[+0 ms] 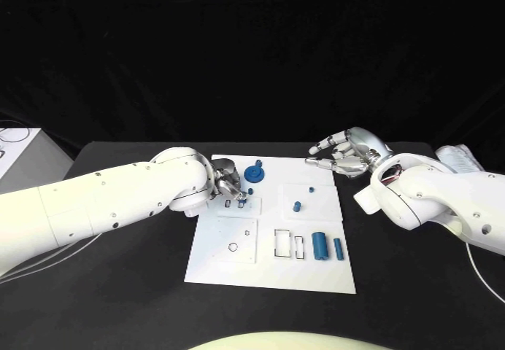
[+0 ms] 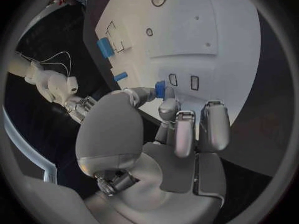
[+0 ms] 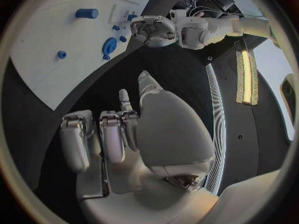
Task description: Assemble the parts on the task board
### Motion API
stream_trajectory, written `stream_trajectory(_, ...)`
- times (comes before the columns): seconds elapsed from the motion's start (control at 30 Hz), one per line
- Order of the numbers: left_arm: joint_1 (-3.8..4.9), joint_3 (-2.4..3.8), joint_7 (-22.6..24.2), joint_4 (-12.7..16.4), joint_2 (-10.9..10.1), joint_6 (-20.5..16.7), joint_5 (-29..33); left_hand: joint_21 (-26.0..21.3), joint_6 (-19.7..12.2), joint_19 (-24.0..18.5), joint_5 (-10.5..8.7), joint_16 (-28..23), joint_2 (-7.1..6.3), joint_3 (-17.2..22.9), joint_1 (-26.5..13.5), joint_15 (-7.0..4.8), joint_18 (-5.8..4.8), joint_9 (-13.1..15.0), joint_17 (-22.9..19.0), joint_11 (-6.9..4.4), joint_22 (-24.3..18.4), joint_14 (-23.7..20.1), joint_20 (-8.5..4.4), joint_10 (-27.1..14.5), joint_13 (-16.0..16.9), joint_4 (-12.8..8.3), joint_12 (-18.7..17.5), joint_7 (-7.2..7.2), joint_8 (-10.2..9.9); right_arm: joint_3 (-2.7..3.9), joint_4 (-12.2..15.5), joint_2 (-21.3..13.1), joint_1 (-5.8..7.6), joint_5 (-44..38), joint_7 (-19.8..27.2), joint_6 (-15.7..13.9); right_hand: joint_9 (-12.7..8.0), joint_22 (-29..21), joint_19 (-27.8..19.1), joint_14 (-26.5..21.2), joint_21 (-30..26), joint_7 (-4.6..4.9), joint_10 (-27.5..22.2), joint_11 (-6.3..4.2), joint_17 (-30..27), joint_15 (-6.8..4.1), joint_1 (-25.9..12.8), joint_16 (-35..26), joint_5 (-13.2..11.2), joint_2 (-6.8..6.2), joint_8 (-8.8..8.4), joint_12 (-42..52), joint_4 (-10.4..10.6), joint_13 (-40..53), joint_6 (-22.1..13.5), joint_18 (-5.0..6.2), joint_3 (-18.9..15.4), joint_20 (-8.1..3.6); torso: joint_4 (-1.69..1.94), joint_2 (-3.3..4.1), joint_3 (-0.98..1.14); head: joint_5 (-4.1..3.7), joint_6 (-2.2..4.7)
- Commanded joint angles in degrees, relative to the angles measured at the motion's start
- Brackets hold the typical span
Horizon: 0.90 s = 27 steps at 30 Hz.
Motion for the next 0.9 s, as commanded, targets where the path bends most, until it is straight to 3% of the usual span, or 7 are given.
stream_trajectory(0.03,-0.03,-0.08,0.12,-0.26,0.37,0.90,-2.32,0.35,1.85,0.59,1.06,0.24,-0.47,11.45,-0.54,-0.48,-0.75,5.81,15.10,-0.10,0.28,5.95,-0.07,0.64,0.21,-11.87,0.22,-1.12,-0.28,0.00,0.01,0.05,-0.06,-0.25,0.52,0.71,0.05,14.64,5.57,5.36,-0.25,-0.02,0.89,-0.21,13.25,-0.46,-0.72,-0.24,0.19,0.01,0.23,-0.30,0.27,10.00,-0.39,-0.22,-0.19,-0.47,-0.01,-0.06,-0.05,0.15,-0.12)
stream_trajectory(0.9,-0.08,-0.85,-0.27,-2.05,1.16,3.19,-2.59,0.56,2.29,1.01,2.43,0.24,-0.71,11.60,-0.85,-0.59,-0.86,5.90,15.10,-0.21,0.83,5.95,-0.18,1.18,0.88,-12.14,0.52,-1.22,-0.40,0.01,0.06,-0.02,-0.11,-0.28,0.56,0.68,0.04,14.61,5.55,5.36,-0.29,-0.01,0.83,-0.20,13.24,-0.46,-0.90,-0.25,0.19,0.00,0.24,-0.37,0.28,9.93,-0.48,-0.21,-0.25,-0.48,-0.07,-0.01,-0.04,0.43,-0.46)
